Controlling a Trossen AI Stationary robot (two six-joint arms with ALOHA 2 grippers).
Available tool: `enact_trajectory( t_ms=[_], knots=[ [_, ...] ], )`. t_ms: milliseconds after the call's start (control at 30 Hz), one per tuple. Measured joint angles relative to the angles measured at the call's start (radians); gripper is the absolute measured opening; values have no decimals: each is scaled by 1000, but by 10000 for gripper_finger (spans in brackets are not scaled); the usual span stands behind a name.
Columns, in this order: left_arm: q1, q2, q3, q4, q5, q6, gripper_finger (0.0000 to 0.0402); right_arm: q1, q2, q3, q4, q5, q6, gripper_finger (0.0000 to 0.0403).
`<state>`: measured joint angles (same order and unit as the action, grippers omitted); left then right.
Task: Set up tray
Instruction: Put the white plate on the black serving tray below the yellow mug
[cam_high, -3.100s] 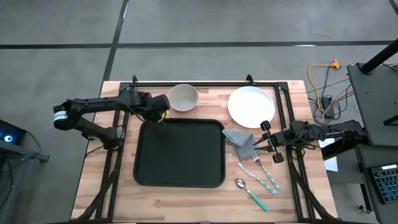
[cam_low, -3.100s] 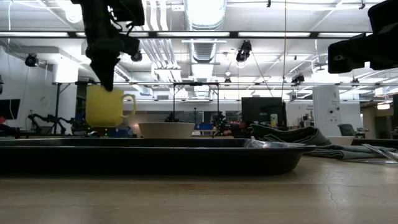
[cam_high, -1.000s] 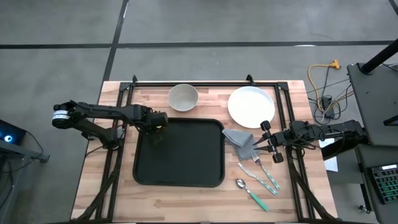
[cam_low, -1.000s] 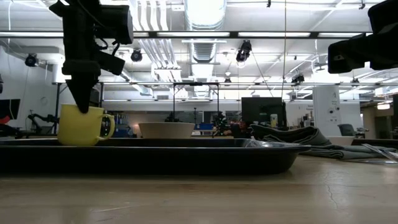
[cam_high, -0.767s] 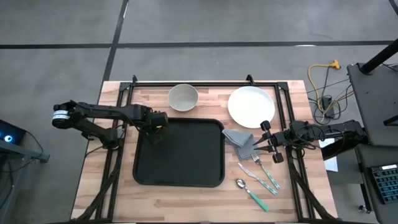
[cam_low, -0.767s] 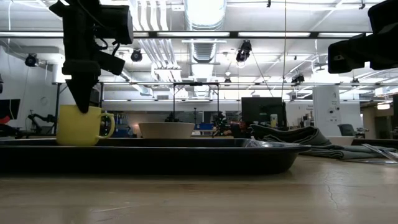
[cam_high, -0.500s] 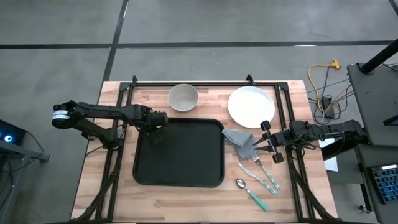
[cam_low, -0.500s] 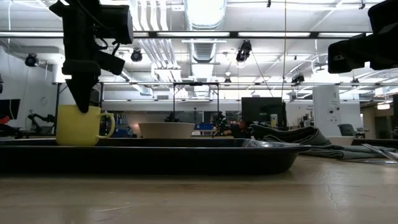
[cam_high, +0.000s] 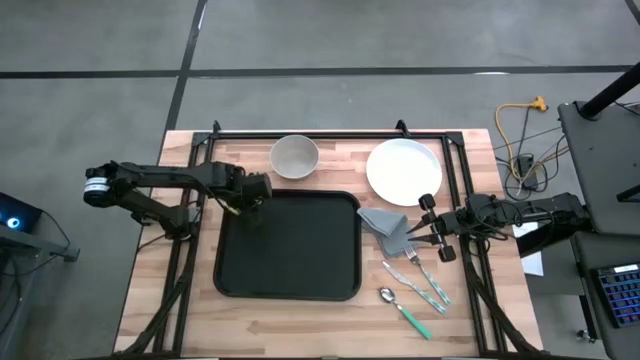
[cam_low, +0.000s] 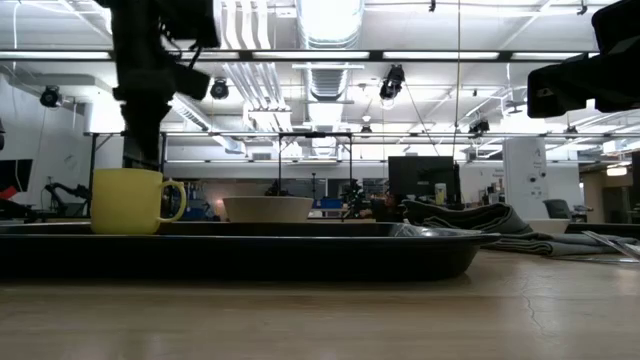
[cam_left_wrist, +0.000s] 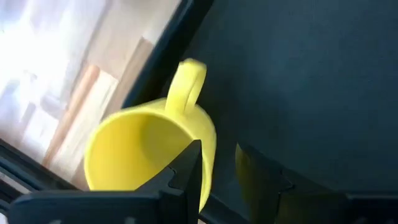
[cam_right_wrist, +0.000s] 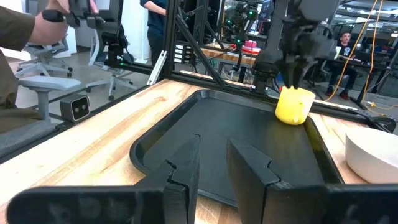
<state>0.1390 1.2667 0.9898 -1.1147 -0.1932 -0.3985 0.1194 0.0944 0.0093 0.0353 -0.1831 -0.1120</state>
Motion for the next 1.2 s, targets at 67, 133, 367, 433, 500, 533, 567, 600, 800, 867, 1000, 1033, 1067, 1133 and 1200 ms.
enact_trajectory(
  t_ms=[67, 133, 367, 433, 500, 533, 567, 600, 800, 867, 1000, 1033, 1067, 1133, 1200],
  knots=[
    [0, 0, 35, -3, 0, 0, 79, 0, 0, 0, 0, 0, 0, 68],
    [0, 0, 70, -3, 0, 0, 79, 0, 0, 0, 0, 0, 0, 68],
    [-22, -5, 143, -2, 1, 79, 79, 0, 0, 0, 0, 0, 0, 68],
    [-26, -5, 148, 7, 1, 99, 79, 0, 0, 0, 0, 0, 0, 68],
    [-27, -5, 152, 31, 1, 100, 79, 0, 0, 0, 0, 0, 0, 68],
    [-27, -5, 153, 38, 1, 100, 79, 0, 1, 0, 0, 0, 0, 68],
    [-27, -5, 153, 42, 1, 101, 79, 0, 1, 0, 0, 0, 0, 68],
    [-27, -5, 152, 48, 1, 100, 79, 0, 1, 0, 0, 0, 0, 68],
    [-44, -5, 109, 97, 8, -78, 79, 0, 1, 0, 0, 0, 0, 68],
    [-93, -5, 79, 119, 36, -66, 79, 0, 1, 0, 0, 0, 0, 68],
    [-267, -13, 11, 280, 64, -27, 79, 0, 1, 0, 0, 0, 0, 68],
    [-317, -15, -1, 339, 65, -18, 79, 0, 1, 0, 0, 0, 0, 68],
    [-366, -16, -14, 394, 65, -9, 79, 0, 1, 0, 0, 0, 0, 68],
    [-472, -17, -35, 473, 65, 22, 79, 0, 1, 0, 0, 0, 0, 68],
    [-575, -17, -49, 536, 66, 65, 79, 0, 1, 0, 0, 0, 0, 68]
  ],
)
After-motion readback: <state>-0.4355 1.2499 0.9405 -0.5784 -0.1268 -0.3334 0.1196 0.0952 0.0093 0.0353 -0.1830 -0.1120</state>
